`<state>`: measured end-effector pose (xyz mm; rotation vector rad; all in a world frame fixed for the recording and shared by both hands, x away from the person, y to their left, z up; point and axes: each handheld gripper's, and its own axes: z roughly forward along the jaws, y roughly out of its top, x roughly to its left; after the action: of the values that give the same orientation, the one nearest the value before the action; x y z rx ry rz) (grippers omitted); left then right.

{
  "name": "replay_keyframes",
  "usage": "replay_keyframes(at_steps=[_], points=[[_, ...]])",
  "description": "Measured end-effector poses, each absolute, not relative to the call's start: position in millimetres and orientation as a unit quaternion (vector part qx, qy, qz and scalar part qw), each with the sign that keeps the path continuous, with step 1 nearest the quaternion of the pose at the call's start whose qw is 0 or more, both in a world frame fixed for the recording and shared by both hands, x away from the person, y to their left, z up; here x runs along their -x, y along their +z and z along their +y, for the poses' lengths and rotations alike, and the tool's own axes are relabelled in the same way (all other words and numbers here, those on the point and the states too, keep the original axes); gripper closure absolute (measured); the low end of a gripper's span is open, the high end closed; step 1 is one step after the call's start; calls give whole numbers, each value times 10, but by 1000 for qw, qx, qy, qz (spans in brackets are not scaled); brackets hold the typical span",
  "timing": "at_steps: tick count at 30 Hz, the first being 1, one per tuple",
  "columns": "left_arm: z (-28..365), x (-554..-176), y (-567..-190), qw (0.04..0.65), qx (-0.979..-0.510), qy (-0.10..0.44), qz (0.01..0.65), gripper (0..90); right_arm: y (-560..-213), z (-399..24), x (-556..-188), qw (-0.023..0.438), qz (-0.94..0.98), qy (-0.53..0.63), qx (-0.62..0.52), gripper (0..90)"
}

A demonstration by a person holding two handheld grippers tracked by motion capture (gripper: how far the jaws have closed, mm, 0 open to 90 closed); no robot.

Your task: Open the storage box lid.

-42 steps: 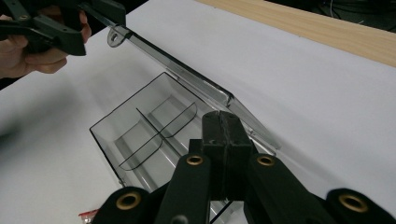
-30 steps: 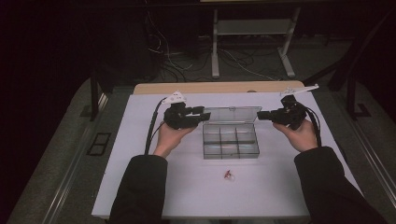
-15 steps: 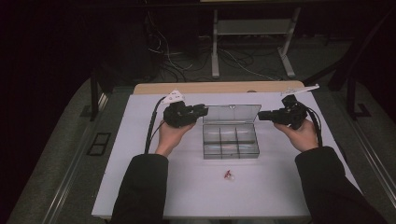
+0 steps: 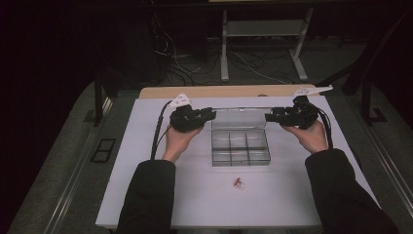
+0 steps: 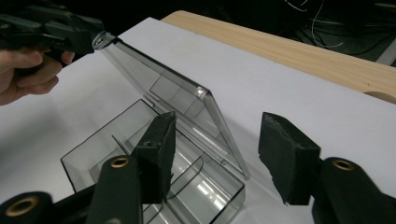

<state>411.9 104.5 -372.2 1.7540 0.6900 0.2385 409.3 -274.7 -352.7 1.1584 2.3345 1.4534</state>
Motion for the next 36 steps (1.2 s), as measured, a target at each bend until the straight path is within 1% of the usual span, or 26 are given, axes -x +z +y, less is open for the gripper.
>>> replay_keyframes(at_steps=[5, 10, 15, 19, 27, 33, 36], points=[[1044, -4146, -3750, 581, -751, 100, 297, 702, -3554, -2740, -4152, 68, 777, 496, -382, 581], [1057, -4173, -3778, 581, -751, 96, 300, 720, -3581, -2712, -4182, 72, 781, 494, -375, 672], [1068, -4191, -3793, 583, -747, 97, 305, 722, -3586, -2690, -4201, 78, 782, 492, -374, 687], [1095, -4210, -3818, 588, -743, 86, 309, 664, -3589, -2687, -4207, 81, 781, 493, -374, 691], [1147, -4241, -3911, 589, -735, 71, 328, 642, -3597, -2692, -4214, 79, 779, 496, -376, 693], [1104, -4261, -3994, 588, -738, 60, 327, 646, -3607, -2698, -4224, 78, 777, 499, -376, 694], [1068, -4264, -4011, 588, -739, 58, 325, 665, -3610, -2702, -4225, 75, 777, 499, -377, 694]])
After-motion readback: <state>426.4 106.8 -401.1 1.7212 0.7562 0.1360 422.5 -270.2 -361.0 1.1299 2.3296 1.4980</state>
